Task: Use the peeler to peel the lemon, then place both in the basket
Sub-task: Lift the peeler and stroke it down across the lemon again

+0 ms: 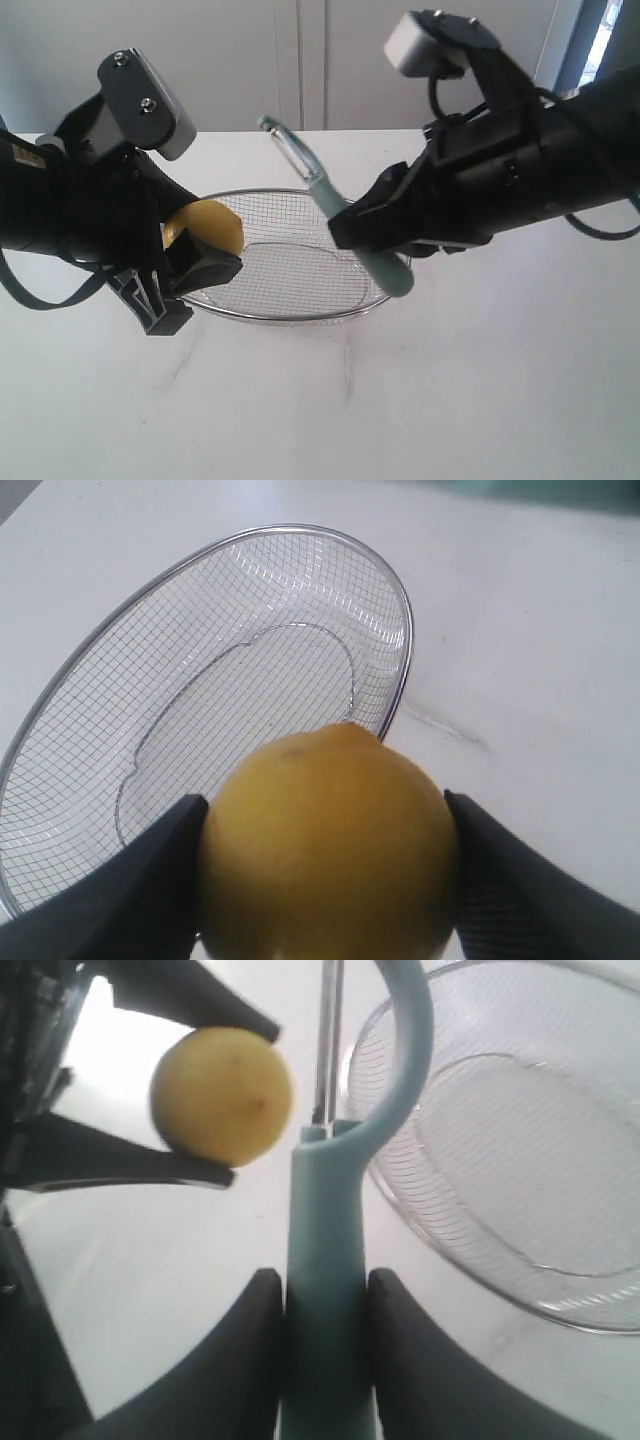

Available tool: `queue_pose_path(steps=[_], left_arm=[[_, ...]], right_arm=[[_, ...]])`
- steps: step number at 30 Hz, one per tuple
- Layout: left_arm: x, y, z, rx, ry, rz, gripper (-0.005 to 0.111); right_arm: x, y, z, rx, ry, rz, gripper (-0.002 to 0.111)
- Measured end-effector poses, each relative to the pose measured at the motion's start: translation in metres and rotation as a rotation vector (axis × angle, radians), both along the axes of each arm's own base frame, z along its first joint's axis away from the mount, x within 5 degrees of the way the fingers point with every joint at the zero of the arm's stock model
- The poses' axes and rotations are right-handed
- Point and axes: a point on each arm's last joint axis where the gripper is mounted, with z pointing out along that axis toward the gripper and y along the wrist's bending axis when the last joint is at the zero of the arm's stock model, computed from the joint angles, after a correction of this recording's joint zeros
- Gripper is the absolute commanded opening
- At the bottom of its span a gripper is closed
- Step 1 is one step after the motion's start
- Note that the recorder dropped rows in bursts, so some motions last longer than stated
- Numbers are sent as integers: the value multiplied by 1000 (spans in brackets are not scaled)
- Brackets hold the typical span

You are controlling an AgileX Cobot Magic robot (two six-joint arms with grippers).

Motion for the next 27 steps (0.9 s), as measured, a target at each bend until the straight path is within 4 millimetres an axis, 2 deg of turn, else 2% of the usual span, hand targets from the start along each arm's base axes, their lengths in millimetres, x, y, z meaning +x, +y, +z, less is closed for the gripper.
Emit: queue_pose_path(steps=[4,9,16,27], left_arm=[[0,0,0,0,0,0,0],[0,0,0,0,0,0,0],[0,0,0,0,0,0,0],[0,0,0,0,0,0,0]], right_arm=[[8,-26,7,-62,-58,-218,0],[21,-28,-21,-126,21,-283,0],[43,-8,-68,-124,248,-273,0],[34,30,-90,-77,329,-81,0]])
